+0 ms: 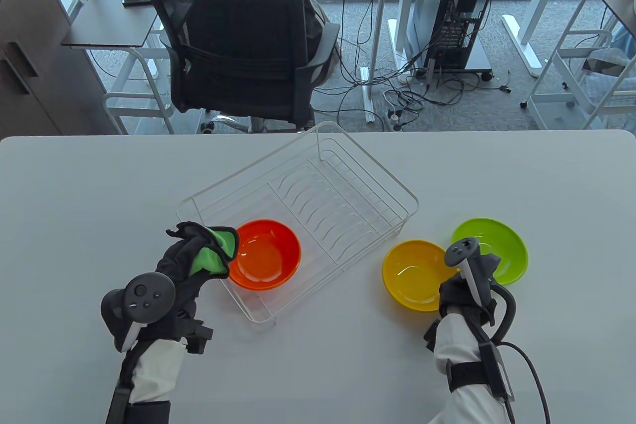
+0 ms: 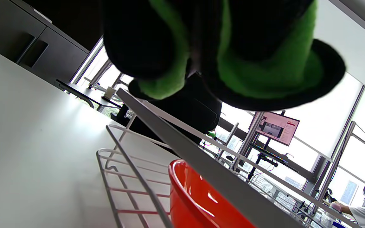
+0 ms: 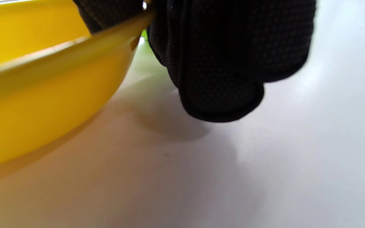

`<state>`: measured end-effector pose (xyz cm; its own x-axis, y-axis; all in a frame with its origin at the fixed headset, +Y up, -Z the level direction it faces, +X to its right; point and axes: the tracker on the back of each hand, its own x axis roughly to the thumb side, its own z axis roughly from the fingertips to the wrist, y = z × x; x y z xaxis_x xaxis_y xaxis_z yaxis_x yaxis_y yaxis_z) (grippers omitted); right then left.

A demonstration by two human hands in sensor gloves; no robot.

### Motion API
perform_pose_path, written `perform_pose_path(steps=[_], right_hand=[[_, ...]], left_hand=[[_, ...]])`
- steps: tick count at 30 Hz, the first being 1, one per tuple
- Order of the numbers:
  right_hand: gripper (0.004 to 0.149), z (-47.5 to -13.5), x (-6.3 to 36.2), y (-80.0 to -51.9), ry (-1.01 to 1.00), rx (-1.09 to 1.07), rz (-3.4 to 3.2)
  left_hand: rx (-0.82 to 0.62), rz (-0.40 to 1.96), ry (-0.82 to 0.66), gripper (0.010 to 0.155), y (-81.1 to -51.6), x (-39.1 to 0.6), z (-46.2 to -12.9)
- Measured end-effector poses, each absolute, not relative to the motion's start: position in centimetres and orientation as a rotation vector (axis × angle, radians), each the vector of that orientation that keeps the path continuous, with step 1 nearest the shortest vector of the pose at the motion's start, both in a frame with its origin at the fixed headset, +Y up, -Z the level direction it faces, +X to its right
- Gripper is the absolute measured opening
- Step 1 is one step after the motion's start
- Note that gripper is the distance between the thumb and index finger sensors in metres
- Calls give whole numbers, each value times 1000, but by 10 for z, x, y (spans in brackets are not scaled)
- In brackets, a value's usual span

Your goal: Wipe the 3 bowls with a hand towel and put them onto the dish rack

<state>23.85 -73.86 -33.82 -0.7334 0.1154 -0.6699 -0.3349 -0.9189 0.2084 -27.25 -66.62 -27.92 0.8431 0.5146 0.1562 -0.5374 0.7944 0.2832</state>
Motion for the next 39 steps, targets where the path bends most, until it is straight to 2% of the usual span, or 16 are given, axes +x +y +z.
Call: perform_pose_path(steps=[12, 22, 29, 34, 39], right_hand=[[44, -335, 229, -714, 175, -855, 2677], [44, -332, 218, -685, 105, -718, 2777], [44, -328, 212, -659, 125, -639, 2750], [44, -324, 201, -639, 121, -547, 2732], [45, -320, 183, -622, 25, -453, 2731]], left_hand=[[323, 565, -81, 53, -667, -271, -280], [349, 590, -101, 53, -662, -265, -279], [334, 586, -114, 54, -653, -255, -285], [355, 593, -134, 54, -640, -243, -285], [363, 614, -160, 54, -621, -227, -286]])
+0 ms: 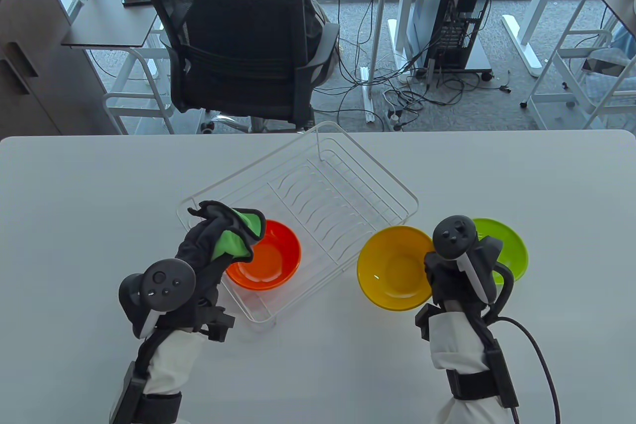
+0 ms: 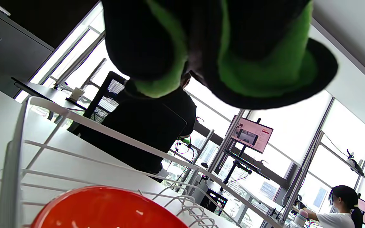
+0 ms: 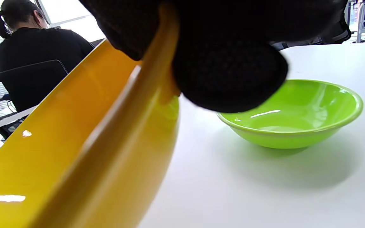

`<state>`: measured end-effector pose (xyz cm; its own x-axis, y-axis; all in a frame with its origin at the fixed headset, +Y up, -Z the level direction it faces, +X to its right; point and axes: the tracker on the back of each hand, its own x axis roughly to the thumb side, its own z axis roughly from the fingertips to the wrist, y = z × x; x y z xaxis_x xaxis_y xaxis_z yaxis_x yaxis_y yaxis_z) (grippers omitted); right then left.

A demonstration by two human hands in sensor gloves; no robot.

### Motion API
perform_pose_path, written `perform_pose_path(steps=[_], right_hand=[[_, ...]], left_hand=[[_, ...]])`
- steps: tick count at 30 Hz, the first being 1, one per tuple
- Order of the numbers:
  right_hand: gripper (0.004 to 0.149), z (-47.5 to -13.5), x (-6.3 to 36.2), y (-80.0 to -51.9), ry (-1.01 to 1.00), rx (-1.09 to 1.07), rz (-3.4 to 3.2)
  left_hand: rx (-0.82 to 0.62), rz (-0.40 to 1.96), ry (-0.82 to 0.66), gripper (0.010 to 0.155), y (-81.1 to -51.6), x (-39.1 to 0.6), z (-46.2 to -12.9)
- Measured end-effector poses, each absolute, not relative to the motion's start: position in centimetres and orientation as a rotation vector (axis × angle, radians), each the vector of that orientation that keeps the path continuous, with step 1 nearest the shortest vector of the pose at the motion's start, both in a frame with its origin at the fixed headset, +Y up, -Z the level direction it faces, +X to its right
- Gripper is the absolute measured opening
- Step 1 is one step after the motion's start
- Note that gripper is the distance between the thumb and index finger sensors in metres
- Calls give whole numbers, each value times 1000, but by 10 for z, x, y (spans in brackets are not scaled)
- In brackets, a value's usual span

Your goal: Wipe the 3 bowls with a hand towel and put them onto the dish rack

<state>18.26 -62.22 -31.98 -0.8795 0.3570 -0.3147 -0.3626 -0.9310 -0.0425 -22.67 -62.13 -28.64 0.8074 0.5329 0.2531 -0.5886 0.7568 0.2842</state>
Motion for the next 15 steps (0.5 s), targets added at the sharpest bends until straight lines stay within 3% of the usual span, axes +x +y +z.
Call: perform_pose_path(steps=[9, 15], right_hand=[[46, -320, 146, -601, -71, -323, 2684], [47, -318, 117, -598, -91, -235, 2697]], left_hand=[[310, 620, -220, 55, -599, -192, -288], [280, 572, -263, 55, -600, -165, -287]])
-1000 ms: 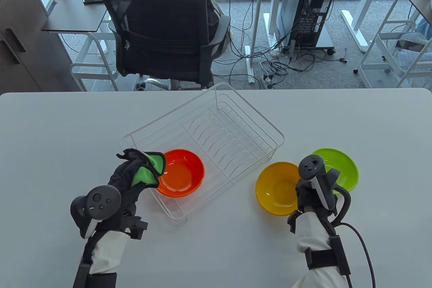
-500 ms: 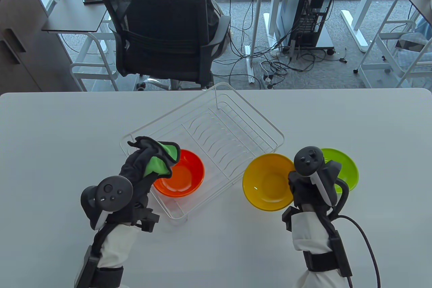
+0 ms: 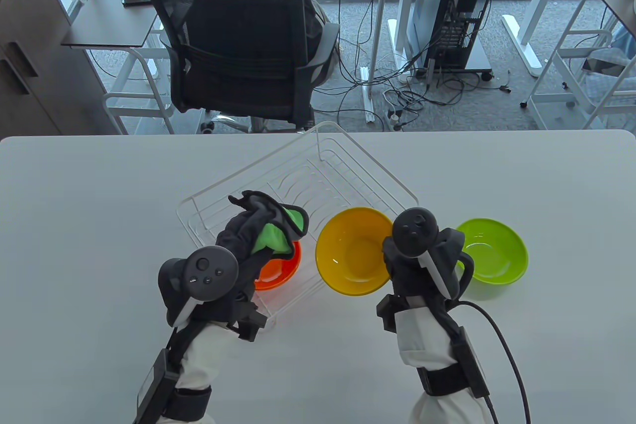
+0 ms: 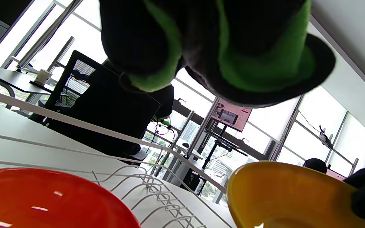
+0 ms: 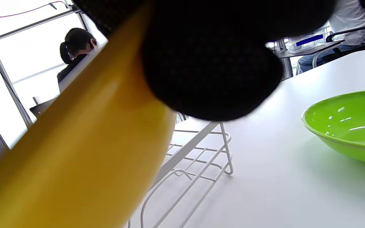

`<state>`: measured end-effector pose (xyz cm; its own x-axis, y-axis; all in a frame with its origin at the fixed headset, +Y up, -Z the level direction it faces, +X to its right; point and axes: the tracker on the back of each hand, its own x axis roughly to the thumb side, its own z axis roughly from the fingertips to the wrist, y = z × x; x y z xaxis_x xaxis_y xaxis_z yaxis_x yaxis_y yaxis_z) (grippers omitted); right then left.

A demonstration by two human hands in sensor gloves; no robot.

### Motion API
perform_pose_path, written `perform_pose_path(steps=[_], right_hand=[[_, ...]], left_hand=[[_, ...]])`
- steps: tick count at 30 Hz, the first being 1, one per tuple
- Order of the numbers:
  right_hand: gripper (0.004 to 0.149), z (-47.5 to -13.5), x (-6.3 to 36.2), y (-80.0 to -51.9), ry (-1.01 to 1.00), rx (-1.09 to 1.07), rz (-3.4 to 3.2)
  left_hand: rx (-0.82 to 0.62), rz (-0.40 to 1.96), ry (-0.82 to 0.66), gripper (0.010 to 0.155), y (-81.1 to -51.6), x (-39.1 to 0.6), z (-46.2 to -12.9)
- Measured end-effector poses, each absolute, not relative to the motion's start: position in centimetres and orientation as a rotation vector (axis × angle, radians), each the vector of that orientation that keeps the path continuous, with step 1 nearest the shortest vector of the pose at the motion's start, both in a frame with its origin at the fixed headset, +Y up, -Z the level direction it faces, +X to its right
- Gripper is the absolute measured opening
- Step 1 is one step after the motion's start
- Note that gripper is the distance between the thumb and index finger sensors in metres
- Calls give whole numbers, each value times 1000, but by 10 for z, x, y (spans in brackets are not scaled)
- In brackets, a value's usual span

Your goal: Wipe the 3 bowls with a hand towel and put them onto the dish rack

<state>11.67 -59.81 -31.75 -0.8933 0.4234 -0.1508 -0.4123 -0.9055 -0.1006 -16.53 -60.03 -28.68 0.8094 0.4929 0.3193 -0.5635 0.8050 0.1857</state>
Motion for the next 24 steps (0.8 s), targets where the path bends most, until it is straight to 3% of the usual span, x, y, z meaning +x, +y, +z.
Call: perform_pose_path(steps=[14, 24], right_hand=[[48, -296, 81, -595, -204, -68, 2665], [50, -277, 45, -594, -351, 69, 2751]], left_hand=[[160, 384, -358, 55, -631, -121, -285], [214, 195, -364, 55, -637, -107, -278]])
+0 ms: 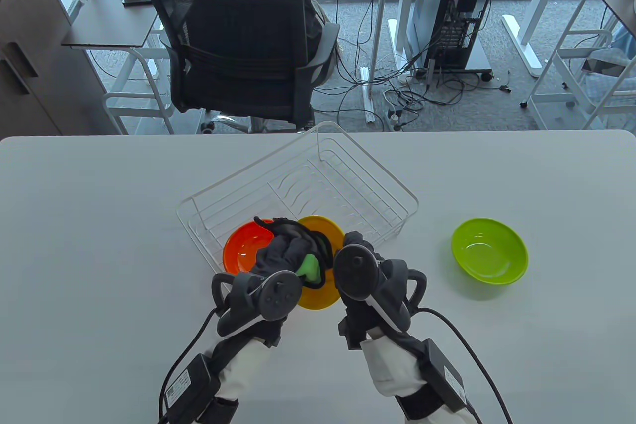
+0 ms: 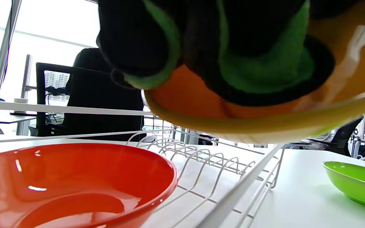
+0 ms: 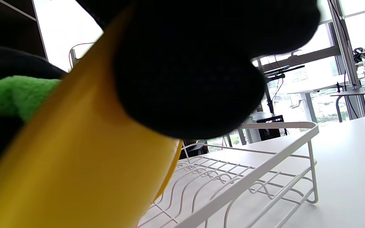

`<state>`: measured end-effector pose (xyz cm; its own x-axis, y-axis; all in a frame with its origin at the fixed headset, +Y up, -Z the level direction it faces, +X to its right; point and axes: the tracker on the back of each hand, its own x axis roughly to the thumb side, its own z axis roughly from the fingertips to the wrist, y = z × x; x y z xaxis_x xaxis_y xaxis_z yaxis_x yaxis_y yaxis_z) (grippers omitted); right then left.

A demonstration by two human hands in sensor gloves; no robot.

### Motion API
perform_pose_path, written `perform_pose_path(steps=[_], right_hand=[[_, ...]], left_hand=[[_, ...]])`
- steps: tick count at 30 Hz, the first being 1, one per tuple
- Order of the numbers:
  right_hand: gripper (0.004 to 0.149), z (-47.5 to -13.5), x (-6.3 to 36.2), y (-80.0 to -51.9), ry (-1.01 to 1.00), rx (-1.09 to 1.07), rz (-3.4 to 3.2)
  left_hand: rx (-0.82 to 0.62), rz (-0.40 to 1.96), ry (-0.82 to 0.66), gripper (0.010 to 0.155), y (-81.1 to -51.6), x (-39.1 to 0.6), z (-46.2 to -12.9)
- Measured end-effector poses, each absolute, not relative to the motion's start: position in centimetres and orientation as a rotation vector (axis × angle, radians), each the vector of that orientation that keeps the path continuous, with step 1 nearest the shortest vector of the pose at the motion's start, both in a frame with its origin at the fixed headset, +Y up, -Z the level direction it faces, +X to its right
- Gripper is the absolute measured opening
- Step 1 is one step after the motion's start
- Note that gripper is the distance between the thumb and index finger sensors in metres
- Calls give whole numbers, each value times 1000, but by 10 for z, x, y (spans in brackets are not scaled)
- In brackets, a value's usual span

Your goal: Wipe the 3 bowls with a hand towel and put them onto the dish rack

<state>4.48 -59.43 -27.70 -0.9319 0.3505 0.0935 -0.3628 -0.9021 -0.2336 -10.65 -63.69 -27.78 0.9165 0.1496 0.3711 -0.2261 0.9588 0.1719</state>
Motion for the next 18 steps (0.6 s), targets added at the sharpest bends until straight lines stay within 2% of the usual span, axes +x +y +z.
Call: perform_pose_path(steps=[6, 12, 18], right_hand=[[50, -275, 37, -600, -307, 138, 2655], [48, -271, 36, -598, -464, 210, 2631], [47, -274, 48, -599, -573, 202, 2617]], left_hand=[[201, 273, -383, 56, -635, -104, -275], [176, 514, -432, 59, -633, -108, -270], [86, 469, -524, 55, -637, -101, -268]])
